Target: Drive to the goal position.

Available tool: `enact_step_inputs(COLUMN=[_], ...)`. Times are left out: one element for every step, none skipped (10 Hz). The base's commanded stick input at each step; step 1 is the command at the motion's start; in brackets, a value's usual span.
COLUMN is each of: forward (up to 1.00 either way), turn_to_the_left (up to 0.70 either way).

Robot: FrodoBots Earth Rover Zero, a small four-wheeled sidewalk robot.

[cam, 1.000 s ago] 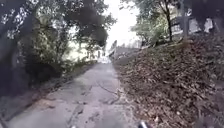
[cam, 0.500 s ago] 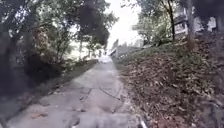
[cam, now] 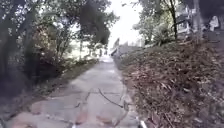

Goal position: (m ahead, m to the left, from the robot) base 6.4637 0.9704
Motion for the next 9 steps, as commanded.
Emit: enact_step_inputs(forward=[0.50, 0.50, 0.50, 0.50, 0.50, 0.50, 0.50, 0.50, 0.50], turn_to_the_left=[0.00, 0.00, 0.00, 0.00, 0.00, 0.00, 0.00, 0.00, 0.00])
